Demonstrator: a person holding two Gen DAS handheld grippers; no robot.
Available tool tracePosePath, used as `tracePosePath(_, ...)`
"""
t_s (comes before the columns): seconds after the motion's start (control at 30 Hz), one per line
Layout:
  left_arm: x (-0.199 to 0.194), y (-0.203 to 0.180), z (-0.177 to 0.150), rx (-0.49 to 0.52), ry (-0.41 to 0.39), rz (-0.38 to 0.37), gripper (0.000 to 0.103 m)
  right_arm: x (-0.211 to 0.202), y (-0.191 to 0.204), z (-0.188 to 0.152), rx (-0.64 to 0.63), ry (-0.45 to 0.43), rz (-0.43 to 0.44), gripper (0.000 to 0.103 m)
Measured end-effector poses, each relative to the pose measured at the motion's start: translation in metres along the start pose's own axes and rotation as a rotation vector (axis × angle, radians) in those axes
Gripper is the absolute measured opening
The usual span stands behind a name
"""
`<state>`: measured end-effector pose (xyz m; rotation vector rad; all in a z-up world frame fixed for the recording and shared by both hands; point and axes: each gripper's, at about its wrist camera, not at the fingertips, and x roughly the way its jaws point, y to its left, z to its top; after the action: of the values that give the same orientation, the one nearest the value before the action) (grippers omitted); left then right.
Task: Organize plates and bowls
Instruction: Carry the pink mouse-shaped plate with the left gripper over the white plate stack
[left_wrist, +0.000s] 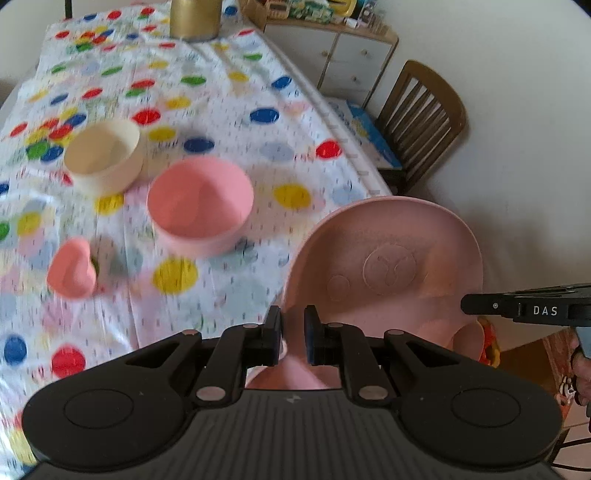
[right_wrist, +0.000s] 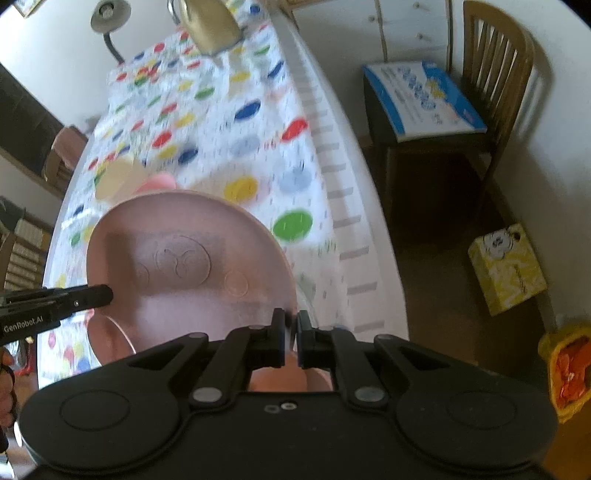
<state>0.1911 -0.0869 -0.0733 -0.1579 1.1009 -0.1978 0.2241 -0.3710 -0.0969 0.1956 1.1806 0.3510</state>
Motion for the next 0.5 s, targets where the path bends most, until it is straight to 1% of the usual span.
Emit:
tracePosePath(0.27, 0.001, 0.001, -0.031, -0.03, 0.064, -0.007, 0.012, 0.005, -0.004, -0.027, 0.012, 0.074, 0.009, 0.005)
tracePosePath(0.5, 0.015, 0.001, -0.045, -0.037, 0.12, 0.002, 0.012, 0.013, -0.007, -0.034, 0.013, 0.105, -0.008, 0.005)
